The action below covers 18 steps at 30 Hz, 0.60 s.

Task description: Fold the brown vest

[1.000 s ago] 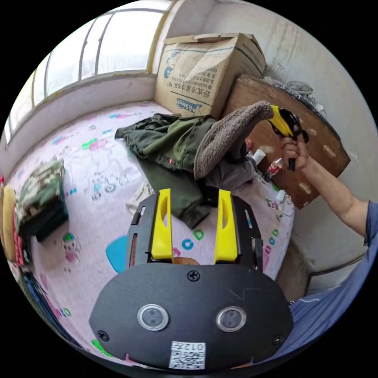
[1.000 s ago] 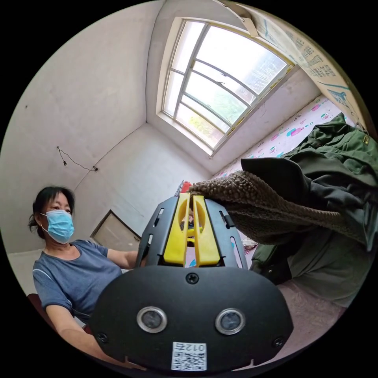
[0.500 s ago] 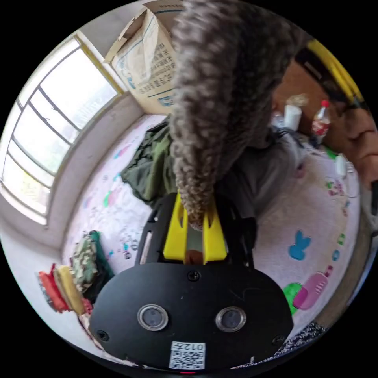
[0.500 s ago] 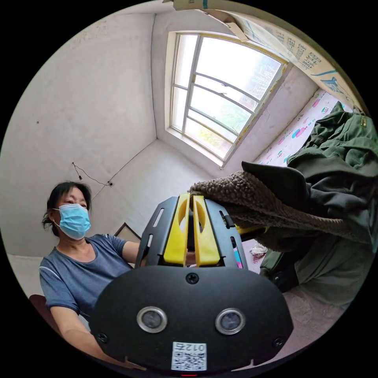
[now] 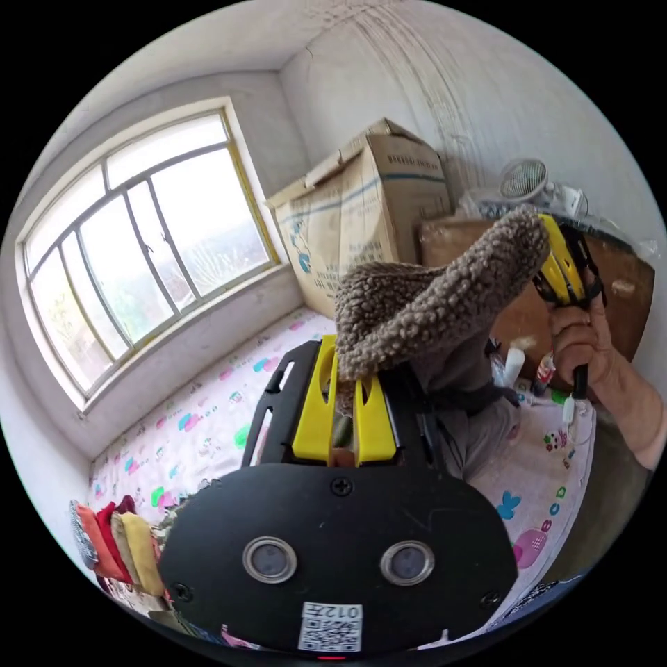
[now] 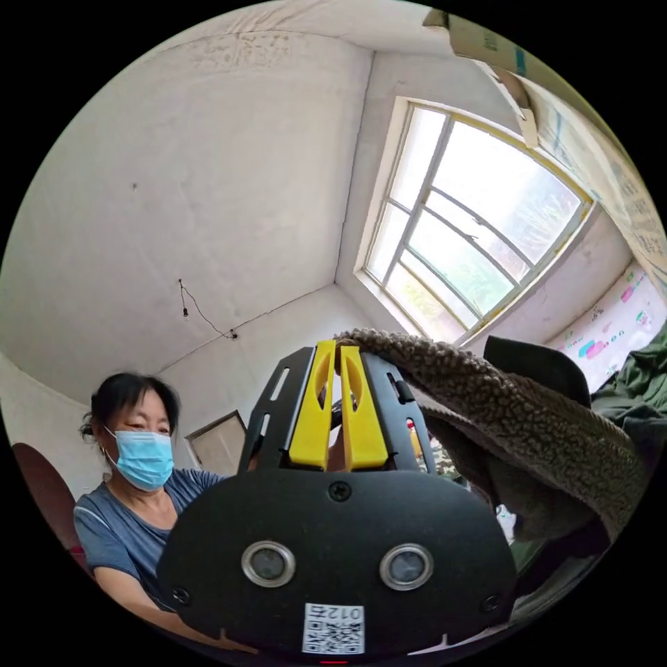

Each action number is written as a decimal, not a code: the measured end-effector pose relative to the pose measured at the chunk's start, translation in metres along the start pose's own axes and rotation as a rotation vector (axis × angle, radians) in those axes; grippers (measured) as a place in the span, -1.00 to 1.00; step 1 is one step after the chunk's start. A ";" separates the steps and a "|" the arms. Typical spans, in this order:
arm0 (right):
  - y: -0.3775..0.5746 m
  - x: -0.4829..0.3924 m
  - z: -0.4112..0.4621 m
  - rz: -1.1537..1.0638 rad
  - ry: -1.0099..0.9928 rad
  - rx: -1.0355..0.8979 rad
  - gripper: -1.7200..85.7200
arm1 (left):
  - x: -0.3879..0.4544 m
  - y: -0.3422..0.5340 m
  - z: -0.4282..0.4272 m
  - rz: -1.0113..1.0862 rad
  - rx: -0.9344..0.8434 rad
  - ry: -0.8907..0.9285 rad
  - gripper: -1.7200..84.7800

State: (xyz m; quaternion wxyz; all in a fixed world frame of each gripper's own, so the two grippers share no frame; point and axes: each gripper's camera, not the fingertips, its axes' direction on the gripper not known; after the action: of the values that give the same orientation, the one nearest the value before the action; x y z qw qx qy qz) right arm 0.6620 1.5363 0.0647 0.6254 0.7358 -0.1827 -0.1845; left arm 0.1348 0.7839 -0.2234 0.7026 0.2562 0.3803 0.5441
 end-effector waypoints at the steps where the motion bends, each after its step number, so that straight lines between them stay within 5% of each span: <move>1: -0.020 -0.018 0.013 -0.030 0.003 -0.012 -0.95 | -0.016 -0.018 -0.032 0.007 0.041 -0.033 -0.96; 12: -0.116 -0.205 0.172 -0.318 0.005 -0.140 -0.95 | -0.146 -0.094 -0.320 0.020 0.281 -0.202 -0.97; 18: -0.102 -0.221 0.283 -0.269 -0.020 -0.234 -0.95 | -0.214 -0.074 -0.426 0.006 0.220 -0.224 -0.97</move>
State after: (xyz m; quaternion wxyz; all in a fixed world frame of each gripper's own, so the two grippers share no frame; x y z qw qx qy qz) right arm 0.3329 1.4206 -0.0687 0.6748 0.6738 -0.0662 -0.2937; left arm -0.1953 0.5350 -0.4728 0.7068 0.3916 0.3563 0.4692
